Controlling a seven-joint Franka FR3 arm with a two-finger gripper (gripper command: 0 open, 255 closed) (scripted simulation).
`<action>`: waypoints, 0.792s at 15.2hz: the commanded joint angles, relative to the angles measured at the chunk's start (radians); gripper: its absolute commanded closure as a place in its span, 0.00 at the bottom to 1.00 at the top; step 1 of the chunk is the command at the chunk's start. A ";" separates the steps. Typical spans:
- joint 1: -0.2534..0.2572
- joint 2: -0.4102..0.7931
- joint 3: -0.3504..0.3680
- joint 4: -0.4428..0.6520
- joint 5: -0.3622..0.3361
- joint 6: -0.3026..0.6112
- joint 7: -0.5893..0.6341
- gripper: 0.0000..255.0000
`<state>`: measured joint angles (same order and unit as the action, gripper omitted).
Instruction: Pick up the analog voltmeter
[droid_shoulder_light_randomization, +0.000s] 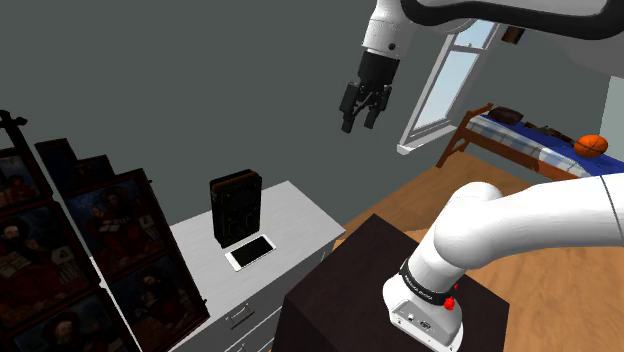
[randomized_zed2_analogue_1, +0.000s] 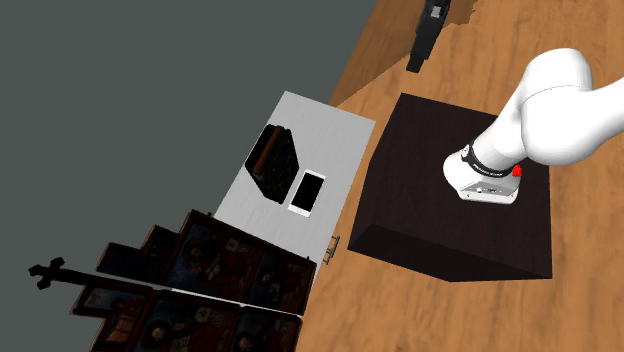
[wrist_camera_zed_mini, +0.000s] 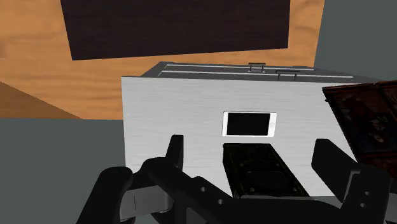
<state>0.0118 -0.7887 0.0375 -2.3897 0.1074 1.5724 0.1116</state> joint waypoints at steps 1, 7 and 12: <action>0.000 0.000 0.000 0.000 0.000 0.000 0.000 0.00; 0.051 0.188 -0.082 -0.009 -0.032 0.177 -0.259 0.00; 0.097 0.375 -0.134 0.032 -0.032 0.305 -0.469 0.00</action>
<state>0.1013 -0.4592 -0.0822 -2.3699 0.0765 1.8478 -0.3054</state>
